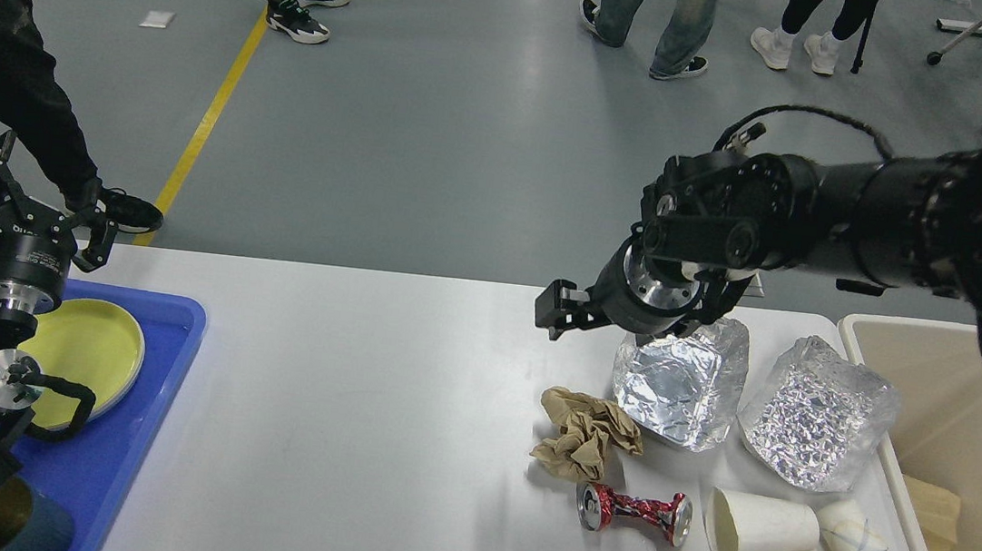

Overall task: Tidy desktop
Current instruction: 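Move the right gripper back over the crumpled tan paper, then close the right gripper on the crumpled tan paper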

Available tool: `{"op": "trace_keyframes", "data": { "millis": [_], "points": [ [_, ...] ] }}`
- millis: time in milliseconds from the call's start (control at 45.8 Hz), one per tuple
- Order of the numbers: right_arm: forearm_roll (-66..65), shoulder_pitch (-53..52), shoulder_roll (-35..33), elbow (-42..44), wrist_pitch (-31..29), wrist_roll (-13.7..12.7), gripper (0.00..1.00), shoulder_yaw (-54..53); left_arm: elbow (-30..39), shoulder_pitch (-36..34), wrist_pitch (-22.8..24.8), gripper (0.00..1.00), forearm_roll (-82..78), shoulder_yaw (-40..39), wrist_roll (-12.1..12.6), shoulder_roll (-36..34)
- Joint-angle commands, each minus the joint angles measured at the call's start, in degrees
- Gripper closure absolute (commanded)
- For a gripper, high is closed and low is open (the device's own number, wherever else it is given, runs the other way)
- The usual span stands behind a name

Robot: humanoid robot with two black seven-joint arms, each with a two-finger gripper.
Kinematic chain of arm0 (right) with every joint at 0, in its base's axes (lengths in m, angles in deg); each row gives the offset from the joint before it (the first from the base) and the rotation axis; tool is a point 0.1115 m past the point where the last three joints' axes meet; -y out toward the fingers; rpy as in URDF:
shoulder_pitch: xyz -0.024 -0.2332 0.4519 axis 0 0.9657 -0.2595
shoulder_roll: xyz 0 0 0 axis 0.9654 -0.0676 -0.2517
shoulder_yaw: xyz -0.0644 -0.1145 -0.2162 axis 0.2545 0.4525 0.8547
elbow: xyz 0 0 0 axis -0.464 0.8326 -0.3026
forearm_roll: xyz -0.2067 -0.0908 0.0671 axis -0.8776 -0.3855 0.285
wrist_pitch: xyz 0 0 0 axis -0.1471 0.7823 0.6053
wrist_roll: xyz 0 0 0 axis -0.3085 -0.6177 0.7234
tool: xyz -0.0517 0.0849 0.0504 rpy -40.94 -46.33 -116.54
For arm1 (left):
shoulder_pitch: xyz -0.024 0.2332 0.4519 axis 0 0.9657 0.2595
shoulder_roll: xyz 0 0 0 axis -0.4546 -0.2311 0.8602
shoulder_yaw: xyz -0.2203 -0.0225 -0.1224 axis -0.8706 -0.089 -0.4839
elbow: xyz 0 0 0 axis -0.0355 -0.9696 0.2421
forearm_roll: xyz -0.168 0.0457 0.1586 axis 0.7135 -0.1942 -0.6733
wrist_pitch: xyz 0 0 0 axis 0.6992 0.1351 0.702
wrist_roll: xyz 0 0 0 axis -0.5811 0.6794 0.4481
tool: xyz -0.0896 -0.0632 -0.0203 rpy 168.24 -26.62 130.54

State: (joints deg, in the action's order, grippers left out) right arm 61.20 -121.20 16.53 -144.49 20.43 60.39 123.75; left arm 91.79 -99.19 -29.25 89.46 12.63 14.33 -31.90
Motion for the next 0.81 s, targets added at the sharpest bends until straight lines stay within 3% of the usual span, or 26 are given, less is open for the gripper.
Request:
{"op": "trace_keyframes", "data": {
  "millis": [0,262,787],
  "points": [
    [-0.5,4.0,0.9,0.0,2.8,0.0,0.00,0.8,0.0,0.0,0.0,0.04,0.0,0.0,0.0,0.0],
    [-1.2,12.9,1.0,2.0,8.8,0.0,0.00,1.0,0.0,0.0,0.0,0.04,0.0,0.0,0.0,0.0],
    [0.4,21.9,0.6,7.2,13.0,0.0,0.00,0.6,0.0,0.0,0.0,0.04,0.0,-0.1,0.0,0.0]
  ]
}}
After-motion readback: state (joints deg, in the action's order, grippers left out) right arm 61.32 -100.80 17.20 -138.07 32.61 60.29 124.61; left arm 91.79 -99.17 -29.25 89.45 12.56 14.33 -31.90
